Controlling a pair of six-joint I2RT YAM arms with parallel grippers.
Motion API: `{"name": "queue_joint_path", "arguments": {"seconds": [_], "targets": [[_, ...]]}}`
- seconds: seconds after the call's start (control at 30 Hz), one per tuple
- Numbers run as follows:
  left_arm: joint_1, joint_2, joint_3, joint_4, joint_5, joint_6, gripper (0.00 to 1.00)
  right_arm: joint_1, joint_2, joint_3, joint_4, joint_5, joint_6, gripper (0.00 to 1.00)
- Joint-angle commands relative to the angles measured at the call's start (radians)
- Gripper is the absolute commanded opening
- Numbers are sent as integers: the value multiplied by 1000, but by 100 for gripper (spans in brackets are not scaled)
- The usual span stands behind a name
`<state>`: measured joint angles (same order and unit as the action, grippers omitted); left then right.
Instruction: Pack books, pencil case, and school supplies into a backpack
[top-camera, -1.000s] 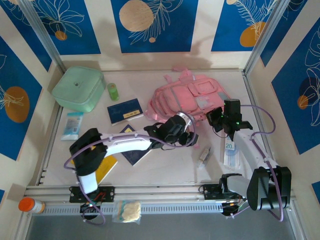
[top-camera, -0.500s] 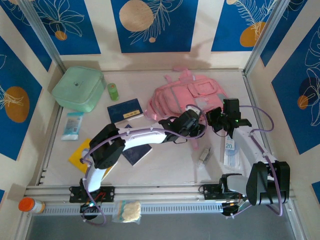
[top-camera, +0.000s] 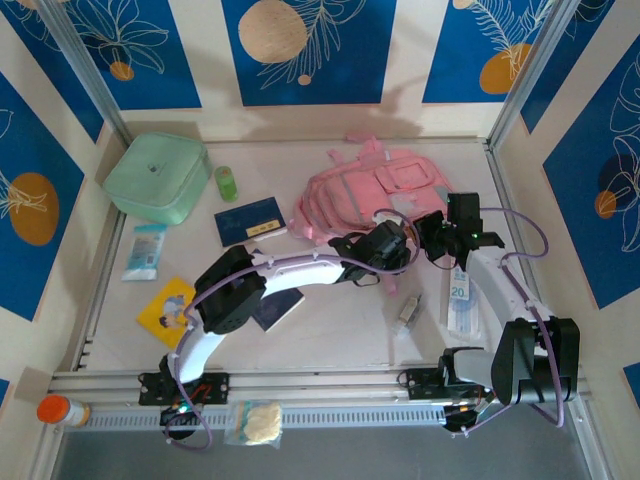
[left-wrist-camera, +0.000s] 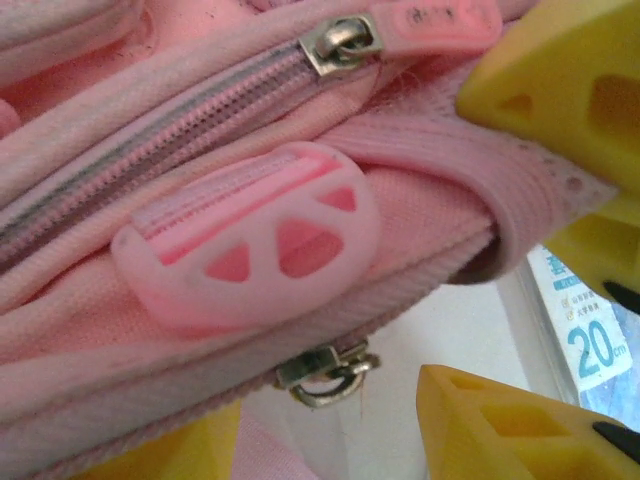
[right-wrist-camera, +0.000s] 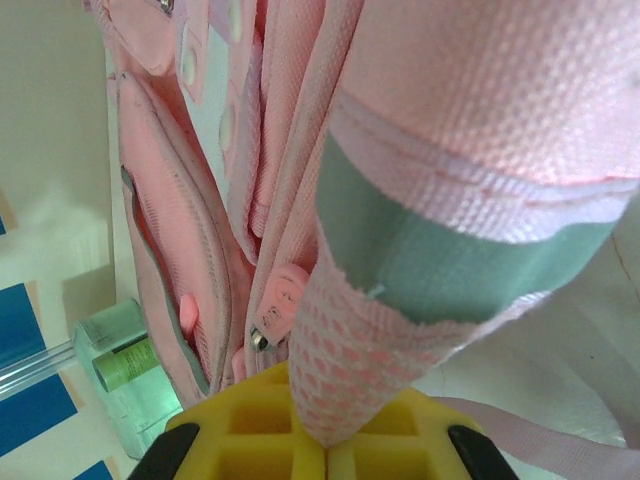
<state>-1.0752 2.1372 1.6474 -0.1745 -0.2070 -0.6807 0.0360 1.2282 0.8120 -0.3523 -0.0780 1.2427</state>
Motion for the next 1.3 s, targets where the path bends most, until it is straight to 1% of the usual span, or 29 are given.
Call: {"name": "queue_joint_path", "arguments": {"seconds": [0.0,0.1,0.2,0.27,0.43,0.6,0.77,0.97,1.03,1.2,1.27], "targets": [[22,22,35,4,-68,-19,49,-4,-16,36,33,-59,2,0],[27,26,45,16,-88,-20,42,-6,-19,32,27,-56,-11,0],[29,30,56,48,-70,-1,41,-10,-24,21,25,-52,-15,0],[29,32,61,69,-56,10,37,-16,-24,12,32,-60,-16,0],[32,27,61,95,-72,20,24,-19,-22,10,33,-65,-26,0],[32,26,62,129,-43,43,11,-22,-17,9,40,-67,-35,0],[35,16,59,102,-36,60,1,-29,-10,15,39,-67,-45,0],[42,-54,-26,104,-1,87,0,-64,-13,24,36,-79,-79,0],[48,-84,-69,99,13,114,0,-86,-10,29,38,-102,-94,0],[59,-127,-124,20,-5,176,0,-128,16,76,-4,-150,-170,0],[67,-136,-144,34,31,185,0,-127,17,76,-1,-164,-178,0]]}}
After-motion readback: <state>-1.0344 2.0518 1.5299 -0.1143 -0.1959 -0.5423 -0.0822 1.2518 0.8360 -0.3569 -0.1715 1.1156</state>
